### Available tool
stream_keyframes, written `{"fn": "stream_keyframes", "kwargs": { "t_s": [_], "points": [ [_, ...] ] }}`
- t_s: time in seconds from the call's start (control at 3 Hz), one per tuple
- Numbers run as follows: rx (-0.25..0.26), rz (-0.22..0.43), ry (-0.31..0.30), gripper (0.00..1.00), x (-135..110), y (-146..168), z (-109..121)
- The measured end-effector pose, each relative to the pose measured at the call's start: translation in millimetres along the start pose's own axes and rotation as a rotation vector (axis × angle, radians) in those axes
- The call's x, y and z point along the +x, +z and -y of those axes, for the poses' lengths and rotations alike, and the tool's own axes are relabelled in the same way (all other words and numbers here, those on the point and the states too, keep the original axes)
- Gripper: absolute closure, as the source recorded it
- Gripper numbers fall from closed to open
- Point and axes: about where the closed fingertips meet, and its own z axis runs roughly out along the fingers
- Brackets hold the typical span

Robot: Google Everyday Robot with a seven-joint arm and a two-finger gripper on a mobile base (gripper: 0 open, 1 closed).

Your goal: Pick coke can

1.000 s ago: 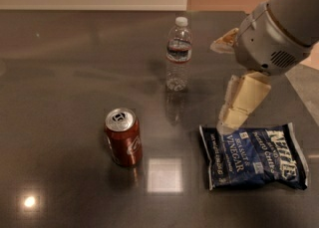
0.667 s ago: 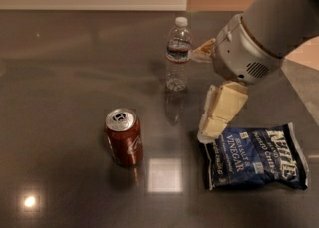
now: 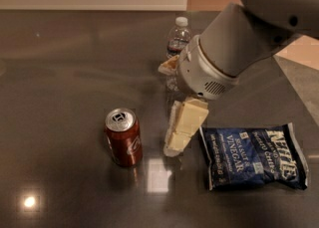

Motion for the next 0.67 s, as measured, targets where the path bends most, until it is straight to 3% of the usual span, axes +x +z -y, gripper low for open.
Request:
{"fn": "stream_keyframes", "kwargs": {
  "t_s": [0.67],
  "points": [
    [-0.037, 0.048, -0.034, 0.00, -30.3, 35.7, -4.1]
  ]
}}
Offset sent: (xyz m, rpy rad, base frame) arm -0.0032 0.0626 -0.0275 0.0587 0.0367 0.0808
